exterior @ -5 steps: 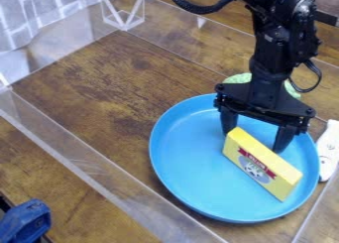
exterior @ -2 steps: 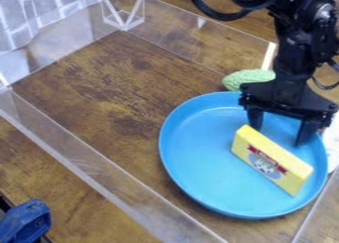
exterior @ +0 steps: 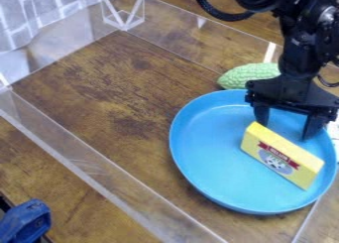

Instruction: Put the white object in the blue tray

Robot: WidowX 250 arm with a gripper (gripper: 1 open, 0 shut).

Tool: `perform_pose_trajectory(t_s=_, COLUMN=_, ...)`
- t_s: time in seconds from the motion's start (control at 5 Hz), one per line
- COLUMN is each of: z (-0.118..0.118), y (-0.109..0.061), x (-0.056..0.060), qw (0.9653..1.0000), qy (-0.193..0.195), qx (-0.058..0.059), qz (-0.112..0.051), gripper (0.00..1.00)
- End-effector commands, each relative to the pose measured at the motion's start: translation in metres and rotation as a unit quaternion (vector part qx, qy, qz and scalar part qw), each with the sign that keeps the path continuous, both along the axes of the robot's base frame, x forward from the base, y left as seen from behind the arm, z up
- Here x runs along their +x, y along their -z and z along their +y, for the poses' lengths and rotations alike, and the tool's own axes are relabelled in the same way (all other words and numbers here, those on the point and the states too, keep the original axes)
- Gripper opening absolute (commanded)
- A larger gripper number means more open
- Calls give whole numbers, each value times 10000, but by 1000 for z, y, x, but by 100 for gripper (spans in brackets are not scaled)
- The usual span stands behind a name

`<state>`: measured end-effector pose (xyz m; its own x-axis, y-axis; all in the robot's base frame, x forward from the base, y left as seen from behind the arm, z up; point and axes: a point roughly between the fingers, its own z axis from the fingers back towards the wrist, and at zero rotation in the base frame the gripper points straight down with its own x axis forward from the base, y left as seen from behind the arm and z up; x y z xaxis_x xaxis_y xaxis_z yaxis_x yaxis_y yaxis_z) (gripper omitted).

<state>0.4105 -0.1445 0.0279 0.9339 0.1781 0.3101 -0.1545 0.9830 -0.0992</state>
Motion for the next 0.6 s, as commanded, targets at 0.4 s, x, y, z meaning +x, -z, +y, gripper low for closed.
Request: perform_pose_trajectory(t_s=0.4, z=13, y=-9, x=1, qw=9999, qy=-85, qx=55, qz=133, gripper=100)
